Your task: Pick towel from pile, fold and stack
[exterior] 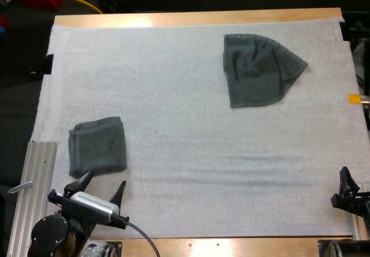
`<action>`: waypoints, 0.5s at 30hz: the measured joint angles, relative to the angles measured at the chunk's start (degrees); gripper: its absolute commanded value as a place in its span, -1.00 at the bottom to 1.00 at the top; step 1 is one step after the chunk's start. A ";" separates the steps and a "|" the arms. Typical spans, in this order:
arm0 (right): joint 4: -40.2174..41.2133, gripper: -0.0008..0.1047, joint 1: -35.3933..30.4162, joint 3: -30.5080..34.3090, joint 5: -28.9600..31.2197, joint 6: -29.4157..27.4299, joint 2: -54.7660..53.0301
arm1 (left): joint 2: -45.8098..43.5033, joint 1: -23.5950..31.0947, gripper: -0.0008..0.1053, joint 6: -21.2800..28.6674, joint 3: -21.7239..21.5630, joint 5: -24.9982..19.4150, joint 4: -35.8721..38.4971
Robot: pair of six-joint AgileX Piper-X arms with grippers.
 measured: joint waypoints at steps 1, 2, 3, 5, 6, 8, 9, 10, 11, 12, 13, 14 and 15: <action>0.00 0.42 0.00 0.00 0.00 0.00 0.00 | 0.00 0.00 0.28 0.00 0.00 0.00 0.00; 0.00 0.42 0.00 0.00 0.00 0.00 0.00 | 0.00 0.00 0.28 0.00 0.00 0.00 0.00; 0.00 0.42 0.00 0.00 0.00 0.00 0.00 | 0.00 0.00 0.28 0.00 0.00 0.00 0.00; 0.00 0.42 0.00 0.00 0.00 0.00 0.00 | 0.00 0.00 0.28 0.00 0.00 0.00 0.00; 0.00 0.42 0.00 0.00 0.00 0.00 0.00 | 0.00 0.00 0.28 0.00 0.00 0.00 0.00; 0.14 0.42 0.00 -0.21 -0.42 0.00 0.00 | 0.00 0.00 0.28 0.00 0.00 0.82 -0.59; 0.43 0.42 0.00 -0.55 -0.81 0.00 0.00 | 0.00 0.00 0.28 0.00 -0.12 1.17 -1.07; 0.71 0.42 0.00 -1.11 -1.11 0.00 0.00 | 0.00 0.00 0.28 0.00 -0.33 1.31 -1.43; 1.05 0.42 0.00 -1.91 -1.36 0.00 0.00 | 0.00 0.00 0.28 0.00 -0.84 1.30 -1.59; 1.38 0.42 0.00 -2.91 -1.62 0.00 0.30 | 0.00 0.00 0.28 0.00 -1.41 1.30 -1.61; 1.45 0.42 0.00 -3.95 -2.04 0.00 0.83 | 0.00 0.00 0.28 0.00 -2.17 1.34 -1.62; 1.45 0.42 0.00 -4.85 -2.80 0.00 1.51 | 0.00 0.00 0.28 0.00 -3.03 1.80 -1.73; 1.45 0.42 0.00 -5.82 -3.65 0.00 2.49 | 0.08 0.00 0.28 -0.07 -3.92 2.52 -1.86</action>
